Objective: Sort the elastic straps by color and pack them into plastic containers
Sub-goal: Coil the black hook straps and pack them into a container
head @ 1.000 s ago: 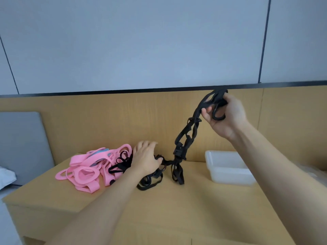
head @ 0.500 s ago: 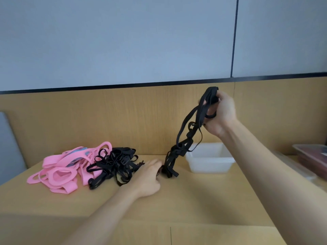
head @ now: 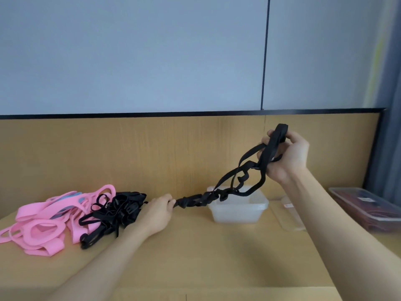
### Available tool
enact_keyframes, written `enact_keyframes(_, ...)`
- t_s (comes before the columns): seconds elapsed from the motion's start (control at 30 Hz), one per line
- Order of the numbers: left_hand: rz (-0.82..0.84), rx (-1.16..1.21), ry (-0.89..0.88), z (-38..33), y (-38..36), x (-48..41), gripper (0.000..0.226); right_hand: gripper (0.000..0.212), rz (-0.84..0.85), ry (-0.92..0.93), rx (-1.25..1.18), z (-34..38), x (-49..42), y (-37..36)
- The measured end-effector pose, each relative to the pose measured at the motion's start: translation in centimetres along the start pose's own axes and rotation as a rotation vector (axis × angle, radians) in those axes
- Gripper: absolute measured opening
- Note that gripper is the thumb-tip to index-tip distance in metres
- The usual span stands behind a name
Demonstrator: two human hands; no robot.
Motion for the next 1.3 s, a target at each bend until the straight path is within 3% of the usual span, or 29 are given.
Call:
enact_keyframes(0.2, 0.012, 0.531, -0.123, -5.0, 3.4, 0.1, 0.027, 0.023, 0.078, -0.037, 0.248, -0.2, 0.6, 0.1)
enact_keyframes(0.43, 0.235, 1.049, -0.262, -10.8, 5.9, 1.8, 0.029, 0.034, 0.282, -0.144, 0.403, -4.3, 1.3, -1.7)
enact_keyframes(0.6, 0.424, 1.264, -0.316, -12.5, 5.9, 2.7, 0.039, 0.050, 0.339, -0.205, 0.870, -6.5, 1.9, -2.5)
enact_keyframes(0.73, 0.442, 1.288, -0.354, -13.2, 6.1, 2.8, 0.045, 0.034, 0.470, -0.254, 1.102, -8.6, 3.0, -4.3)
enact_keyframes(0.8, 0.452, 1.277, -0.353, -13.4, 6.1, 2.9, 0.048, 0.037, 0.487, -0.277, 1.140, -9.3, 3.2, -4.6)
enact_keyframes(1.07, 0.444, 1.183, -0.384, -12.7, 6.3, 3.4, 0.074, 0.025, 0.388, -0.208, 1.026, -8.6, 3.4, -4.4)
enact_keyframes(1.3, 0.423, 0.904, -0.325, -11.4, 4.5, 3.9, 0.071, 0.026, 0.324, -0.149, 0.934, -7.8, 2.9, -3.8)
Point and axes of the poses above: each hand's wrist, its own x-axis away from the middle knuckle, its own y-axis out of the back of the hand, z = x × y, the point moved 8 cm from there along -x, towards the middle knuckle, and after that the axes turned 12 degrees about z, right-handed, at the moved point
